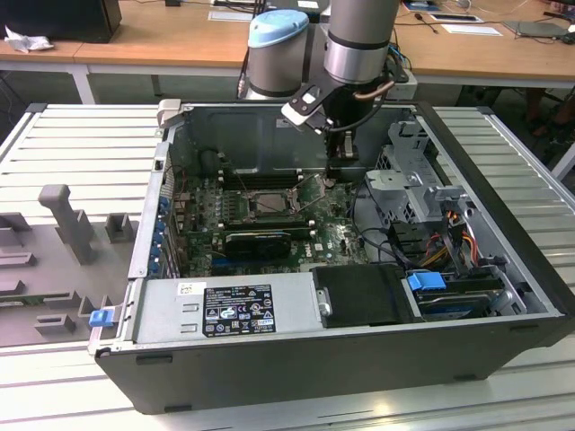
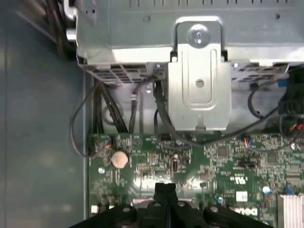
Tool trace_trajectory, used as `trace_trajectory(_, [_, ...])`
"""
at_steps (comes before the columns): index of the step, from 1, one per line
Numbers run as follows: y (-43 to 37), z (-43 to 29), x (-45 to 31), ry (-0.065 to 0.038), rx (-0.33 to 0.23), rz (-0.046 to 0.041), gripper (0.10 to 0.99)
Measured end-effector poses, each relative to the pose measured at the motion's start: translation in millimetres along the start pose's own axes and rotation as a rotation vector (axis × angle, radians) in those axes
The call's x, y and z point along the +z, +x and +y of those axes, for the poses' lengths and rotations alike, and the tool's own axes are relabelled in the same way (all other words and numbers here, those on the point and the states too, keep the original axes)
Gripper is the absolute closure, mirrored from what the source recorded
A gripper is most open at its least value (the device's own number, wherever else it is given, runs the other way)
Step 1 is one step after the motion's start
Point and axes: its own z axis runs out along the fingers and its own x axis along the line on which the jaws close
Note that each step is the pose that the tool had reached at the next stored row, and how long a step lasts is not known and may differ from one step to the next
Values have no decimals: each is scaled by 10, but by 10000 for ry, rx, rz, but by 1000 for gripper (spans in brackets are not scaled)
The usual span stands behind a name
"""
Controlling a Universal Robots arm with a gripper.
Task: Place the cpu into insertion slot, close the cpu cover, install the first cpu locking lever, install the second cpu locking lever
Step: 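Close the cpu cover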
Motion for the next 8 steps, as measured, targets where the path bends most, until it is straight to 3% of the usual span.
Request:
trace_trajectory(4, [2, 107, 11, 0, 1, 1, 980])
trace_trajectory(8, [2, 155, 27, 0, 0, -1, 980])
